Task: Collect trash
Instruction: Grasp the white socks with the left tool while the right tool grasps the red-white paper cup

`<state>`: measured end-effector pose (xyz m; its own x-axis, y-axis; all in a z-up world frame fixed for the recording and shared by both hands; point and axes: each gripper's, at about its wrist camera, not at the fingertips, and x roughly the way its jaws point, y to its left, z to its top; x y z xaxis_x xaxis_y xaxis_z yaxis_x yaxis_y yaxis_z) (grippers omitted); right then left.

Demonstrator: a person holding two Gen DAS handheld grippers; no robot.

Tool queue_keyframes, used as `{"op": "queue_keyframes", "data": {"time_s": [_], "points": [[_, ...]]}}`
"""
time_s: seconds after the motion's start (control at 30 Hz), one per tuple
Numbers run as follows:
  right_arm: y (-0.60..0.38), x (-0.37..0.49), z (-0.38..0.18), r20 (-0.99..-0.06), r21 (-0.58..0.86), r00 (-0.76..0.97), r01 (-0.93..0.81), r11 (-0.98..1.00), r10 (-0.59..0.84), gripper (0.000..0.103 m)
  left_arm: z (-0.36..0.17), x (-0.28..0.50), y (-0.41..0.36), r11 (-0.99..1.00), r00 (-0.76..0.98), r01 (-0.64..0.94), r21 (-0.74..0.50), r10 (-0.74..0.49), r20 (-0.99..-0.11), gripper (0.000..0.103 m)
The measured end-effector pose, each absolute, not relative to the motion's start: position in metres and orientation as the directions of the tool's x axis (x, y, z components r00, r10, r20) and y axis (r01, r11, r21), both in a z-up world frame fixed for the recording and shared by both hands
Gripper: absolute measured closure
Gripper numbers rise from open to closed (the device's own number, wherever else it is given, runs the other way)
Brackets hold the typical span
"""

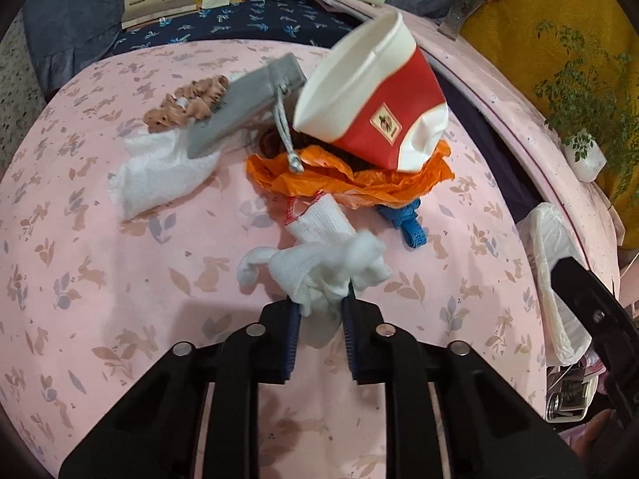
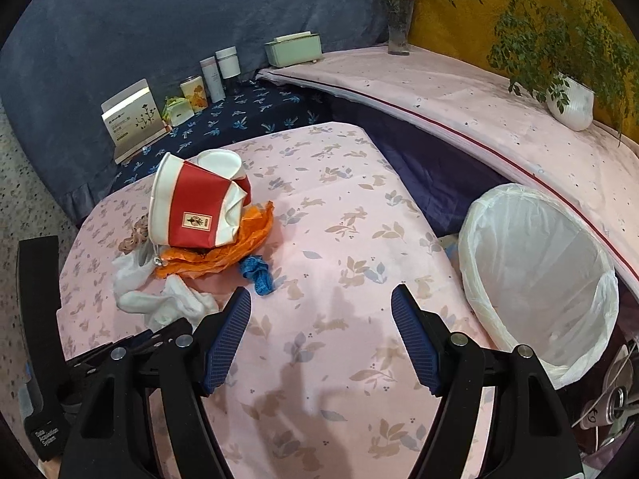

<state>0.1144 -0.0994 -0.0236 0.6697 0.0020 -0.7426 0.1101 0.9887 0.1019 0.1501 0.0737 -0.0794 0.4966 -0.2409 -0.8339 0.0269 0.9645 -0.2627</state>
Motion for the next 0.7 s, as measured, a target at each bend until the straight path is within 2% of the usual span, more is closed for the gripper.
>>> {"op": "queue_keyframes", "data": {"time_s": [0.17,0.5,0.7], "points": [[-0.080,0.127,-0.016,-0.732,0.109,0.680,0.076,0.991,0.028,0.033,-0.058,0.145,0.098,0.956,0.540,0.001,-0.294,-0.248,-0.804,0.085],[-0.034,0.164,-0.007,-0.721,0.149,0.686,0.023,0.989,0.092,0.033,-0.025,0.151,0.157,0.953,0.614,-0.109,-0.281,-0.158,-0.773,0.085],[-0.011,0.190,-0.012,-0.732,0.158,0.674,0.019,0.987,0.104,0.033,-0.018,0.159,0.173,0.956,0.634,-0.119,-0.269,-0.135,-0.761,0.085]]}}
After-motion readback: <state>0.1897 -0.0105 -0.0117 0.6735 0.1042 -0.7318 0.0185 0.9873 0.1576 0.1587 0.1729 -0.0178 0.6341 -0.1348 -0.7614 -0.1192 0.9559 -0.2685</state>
